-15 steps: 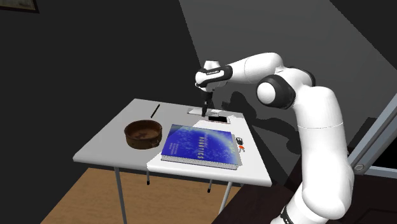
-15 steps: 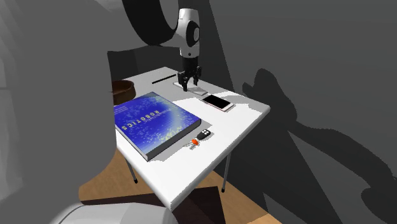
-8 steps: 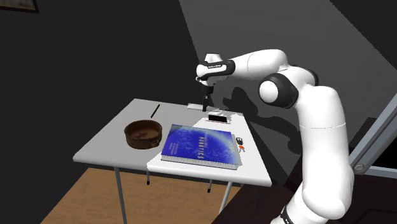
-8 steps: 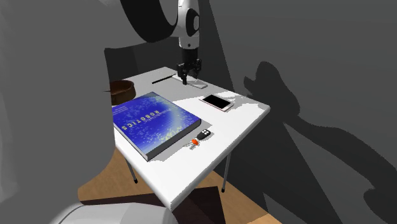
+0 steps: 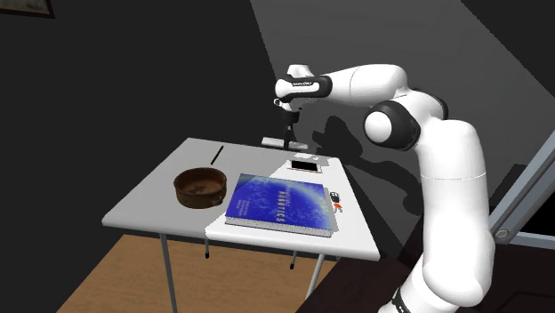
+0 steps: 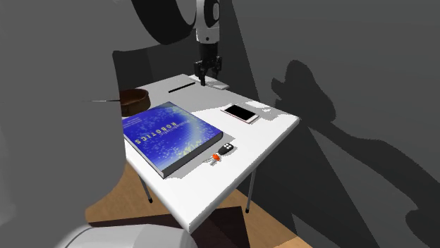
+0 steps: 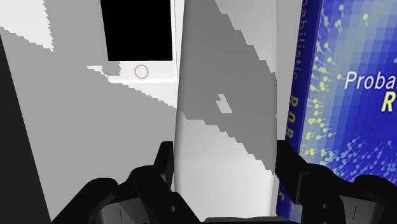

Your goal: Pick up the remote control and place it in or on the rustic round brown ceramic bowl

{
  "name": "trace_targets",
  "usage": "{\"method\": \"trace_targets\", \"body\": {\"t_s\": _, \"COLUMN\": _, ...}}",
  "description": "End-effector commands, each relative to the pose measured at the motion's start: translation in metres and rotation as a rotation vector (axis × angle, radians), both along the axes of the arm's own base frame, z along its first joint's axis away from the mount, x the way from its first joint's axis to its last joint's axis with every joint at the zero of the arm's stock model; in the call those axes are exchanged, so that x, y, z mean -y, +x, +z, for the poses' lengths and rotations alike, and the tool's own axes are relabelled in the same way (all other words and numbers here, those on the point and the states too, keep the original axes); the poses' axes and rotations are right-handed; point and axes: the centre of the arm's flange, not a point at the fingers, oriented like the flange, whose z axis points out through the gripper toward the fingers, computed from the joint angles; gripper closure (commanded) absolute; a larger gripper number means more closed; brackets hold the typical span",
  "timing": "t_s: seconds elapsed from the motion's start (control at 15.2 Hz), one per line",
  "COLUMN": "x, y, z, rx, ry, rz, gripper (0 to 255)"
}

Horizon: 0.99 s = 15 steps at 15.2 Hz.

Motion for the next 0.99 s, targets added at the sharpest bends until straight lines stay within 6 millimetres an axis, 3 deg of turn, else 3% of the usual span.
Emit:
{"method": "trace_targets", "body": {"t_s": 0.0, "x": -0.020, "y": 0.004, "z": 0.002, "rx": 0.000, "ry": 0.000, "rz": 0.000, "gripper": 255}}
{"method": "trace_targets", "body": {"t_s": 0.92, "x": -0.202, "y": 0.032, "z": 0.003, "rx": 0.000, "ry": 0.000, "rz": 0.000, "gripper": 255}}
